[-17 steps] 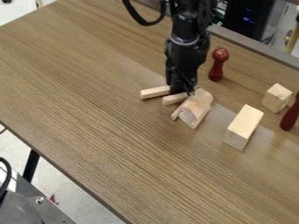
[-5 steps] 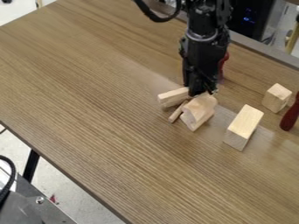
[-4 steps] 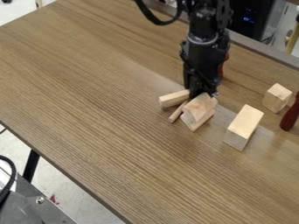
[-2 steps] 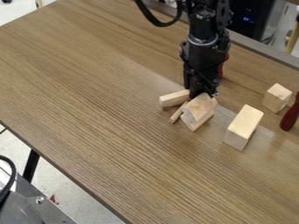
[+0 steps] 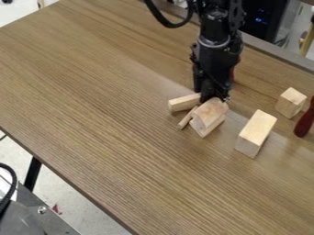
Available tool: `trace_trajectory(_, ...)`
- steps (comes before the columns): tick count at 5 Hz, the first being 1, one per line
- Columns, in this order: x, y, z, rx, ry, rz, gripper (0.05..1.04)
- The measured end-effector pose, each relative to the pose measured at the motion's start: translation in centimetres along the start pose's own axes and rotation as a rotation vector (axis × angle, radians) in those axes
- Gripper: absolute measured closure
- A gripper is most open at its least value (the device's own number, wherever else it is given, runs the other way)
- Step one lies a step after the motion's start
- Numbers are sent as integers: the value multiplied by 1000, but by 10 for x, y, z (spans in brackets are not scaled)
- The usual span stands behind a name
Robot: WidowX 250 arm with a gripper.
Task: Move the rectangular block to the top of the other rectangular block
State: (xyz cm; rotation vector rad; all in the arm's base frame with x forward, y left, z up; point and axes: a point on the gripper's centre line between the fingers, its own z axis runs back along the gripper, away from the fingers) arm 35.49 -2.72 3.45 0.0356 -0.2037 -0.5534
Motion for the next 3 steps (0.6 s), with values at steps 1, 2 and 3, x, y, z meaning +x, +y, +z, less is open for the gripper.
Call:
trace_trajectory(1, 1, 0, 2, -9, 4, 5, 376)
trace_trajectory(2, -3, 1, 7, -18, 23, 21, 113)
trace_trajectory(3, -4, 8, 36, -16, -10, 60, 84)
